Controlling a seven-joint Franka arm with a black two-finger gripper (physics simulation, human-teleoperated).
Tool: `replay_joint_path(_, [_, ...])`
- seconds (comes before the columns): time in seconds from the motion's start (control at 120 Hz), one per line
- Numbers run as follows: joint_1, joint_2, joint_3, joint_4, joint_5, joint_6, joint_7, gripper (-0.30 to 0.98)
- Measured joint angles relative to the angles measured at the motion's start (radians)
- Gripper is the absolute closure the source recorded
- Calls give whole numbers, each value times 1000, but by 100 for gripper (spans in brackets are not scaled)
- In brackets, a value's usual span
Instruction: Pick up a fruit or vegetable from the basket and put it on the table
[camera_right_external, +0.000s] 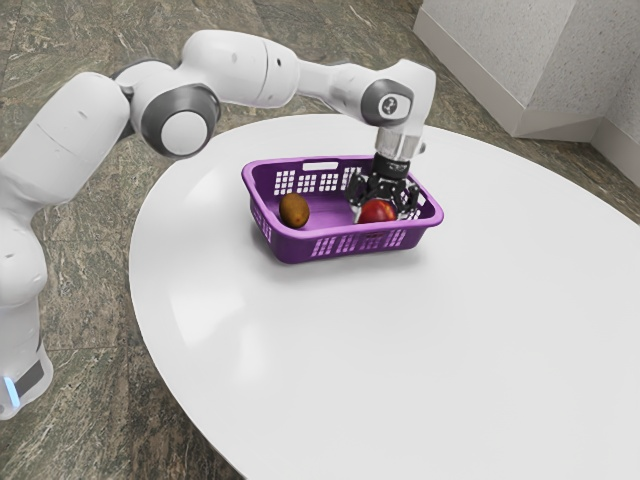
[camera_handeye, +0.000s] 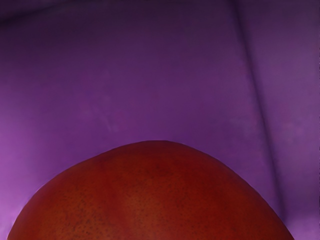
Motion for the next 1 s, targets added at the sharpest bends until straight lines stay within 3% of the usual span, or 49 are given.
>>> replay_joint_path(0.092, [4, -4, 1, 0, 1, 2, -1, 30])
replay_joint_path(0.192, [14, -26, 4, 1, 4, 1, -3, 41])
replay_joint_path(0.425, [-6, -148, 3, 2, 33, -10, -6, 53])
replay_joint_path(0.683, [-222, -186, -3, 5, 72, 0, -23, 56])
replay_joint_path(0.917, [-317, -154, -6, 38, 98, 50, -52, 57])
replay_joint_path(1.0, [-321, -153, -6, 38, 98, 64, -60, 40])
